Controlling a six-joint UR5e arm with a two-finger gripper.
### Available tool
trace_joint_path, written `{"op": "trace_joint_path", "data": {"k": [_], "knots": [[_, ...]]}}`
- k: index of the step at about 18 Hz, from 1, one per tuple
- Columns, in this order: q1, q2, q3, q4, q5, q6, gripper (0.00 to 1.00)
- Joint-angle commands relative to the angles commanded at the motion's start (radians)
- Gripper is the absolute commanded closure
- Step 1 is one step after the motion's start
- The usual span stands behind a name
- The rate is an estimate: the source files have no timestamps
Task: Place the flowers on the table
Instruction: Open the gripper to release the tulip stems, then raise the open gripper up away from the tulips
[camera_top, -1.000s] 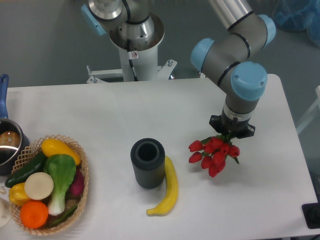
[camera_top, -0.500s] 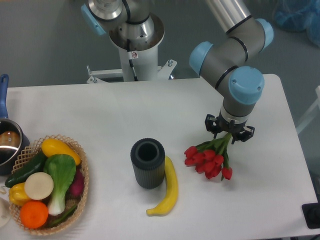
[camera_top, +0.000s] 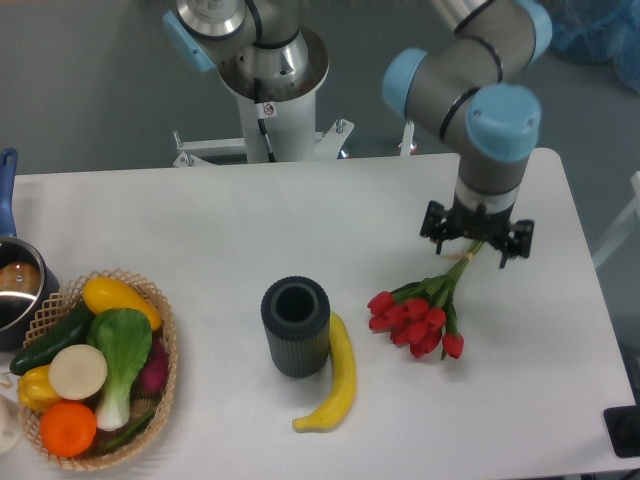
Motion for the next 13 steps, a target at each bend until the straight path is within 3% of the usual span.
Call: {"op": "trace_joint_path", "data": {"k": [5,13], "knots": [[0.055,-0.002,0.015,-0.003,-0.035,0.218,0.0],[0.065,-0.003,0.012,-0.003,-0.049,0.237,0.0]]}}
